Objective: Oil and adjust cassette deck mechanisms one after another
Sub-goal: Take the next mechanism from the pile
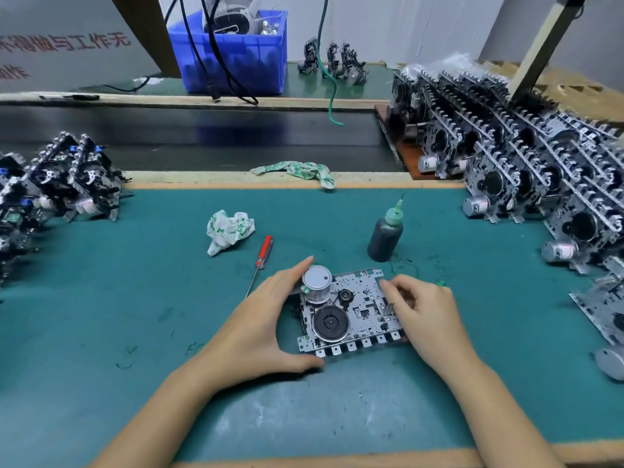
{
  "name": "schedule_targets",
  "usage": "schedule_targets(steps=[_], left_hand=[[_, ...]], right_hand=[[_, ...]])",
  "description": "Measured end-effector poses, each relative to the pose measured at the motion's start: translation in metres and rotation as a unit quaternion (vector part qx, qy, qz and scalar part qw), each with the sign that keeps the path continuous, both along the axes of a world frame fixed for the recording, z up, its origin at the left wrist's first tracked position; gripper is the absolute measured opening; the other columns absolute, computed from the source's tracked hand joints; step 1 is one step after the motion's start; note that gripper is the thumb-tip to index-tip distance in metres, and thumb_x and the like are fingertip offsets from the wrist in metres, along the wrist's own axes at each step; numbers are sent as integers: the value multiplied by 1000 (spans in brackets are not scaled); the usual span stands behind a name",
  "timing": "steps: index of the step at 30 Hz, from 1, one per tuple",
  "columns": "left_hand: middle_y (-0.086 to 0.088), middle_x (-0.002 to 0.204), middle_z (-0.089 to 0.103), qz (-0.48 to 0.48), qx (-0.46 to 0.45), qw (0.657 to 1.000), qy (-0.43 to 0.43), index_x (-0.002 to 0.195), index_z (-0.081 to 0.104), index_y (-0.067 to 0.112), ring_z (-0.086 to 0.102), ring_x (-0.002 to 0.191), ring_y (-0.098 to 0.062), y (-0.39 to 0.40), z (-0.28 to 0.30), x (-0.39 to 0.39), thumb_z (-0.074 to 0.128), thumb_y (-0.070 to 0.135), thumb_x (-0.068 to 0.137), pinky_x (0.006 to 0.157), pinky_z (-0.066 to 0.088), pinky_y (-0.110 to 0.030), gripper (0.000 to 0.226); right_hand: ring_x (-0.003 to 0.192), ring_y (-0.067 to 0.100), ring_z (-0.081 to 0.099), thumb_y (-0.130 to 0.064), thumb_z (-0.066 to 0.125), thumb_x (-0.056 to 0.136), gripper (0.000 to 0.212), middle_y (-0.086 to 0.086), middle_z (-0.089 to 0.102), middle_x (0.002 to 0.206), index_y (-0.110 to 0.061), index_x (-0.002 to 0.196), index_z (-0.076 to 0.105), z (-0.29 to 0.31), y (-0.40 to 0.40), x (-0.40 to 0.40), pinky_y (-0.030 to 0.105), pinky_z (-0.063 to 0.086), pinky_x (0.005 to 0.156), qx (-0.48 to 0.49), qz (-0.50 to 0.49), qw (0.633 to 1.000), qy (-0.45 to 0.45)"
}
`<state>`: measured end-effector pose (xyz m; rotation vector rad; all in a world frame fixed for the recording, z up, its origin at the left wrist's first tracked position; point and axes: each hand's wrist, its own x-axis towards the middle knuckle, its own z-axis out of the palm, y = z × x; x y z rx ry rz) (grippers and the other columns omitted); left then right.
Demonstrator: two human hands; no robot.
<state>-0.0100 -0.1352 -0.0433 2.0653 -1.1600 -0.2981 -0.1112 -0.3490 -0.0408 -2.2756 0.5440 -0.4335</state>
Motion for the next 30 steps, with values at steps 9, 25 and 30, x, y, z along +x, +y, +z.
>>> schedule_targets(steps=[9, 25, 30], left_hand=[[38, 140, 23, 5, -16, 1000, -6, 140, 10, 52, 30, 130, 9, 0, -4, -5, 72, 49, 60, 104, 23, -7, 102], [22, 137, 39, 18, -28, 999, 42, 133, 26, 45, 38, 129, 0, -7, -5, -10, 70, 41, 60, 109, 32, -28, 85], [26, 138, 34, -3, -11, 998, 54, 135, 21, 46, 34, 131, 0, -8, -3, -6, 69, 41, 60, 111, 30, -30, 89]], right_hand=[[48, 8, 41, -26, 59, 90, 35, -10, 45, 42, -16, 57, 56, -3, 0, -3, 16, 32, 53, -13, 5, 1000, -21], [115, 20, 44, -25, 74, 80, 58, 2, 43, 121, -16, 128, 43, 7, -12, 48, 39, 39, 98, 70, -103, 992, -24], [105, 17, 51, -19, 71, 84, 39, -3, 50, 110, -19, 109, 41, -1, -13, 57, 25, 38, 86, 92, -105, 990, -32]])
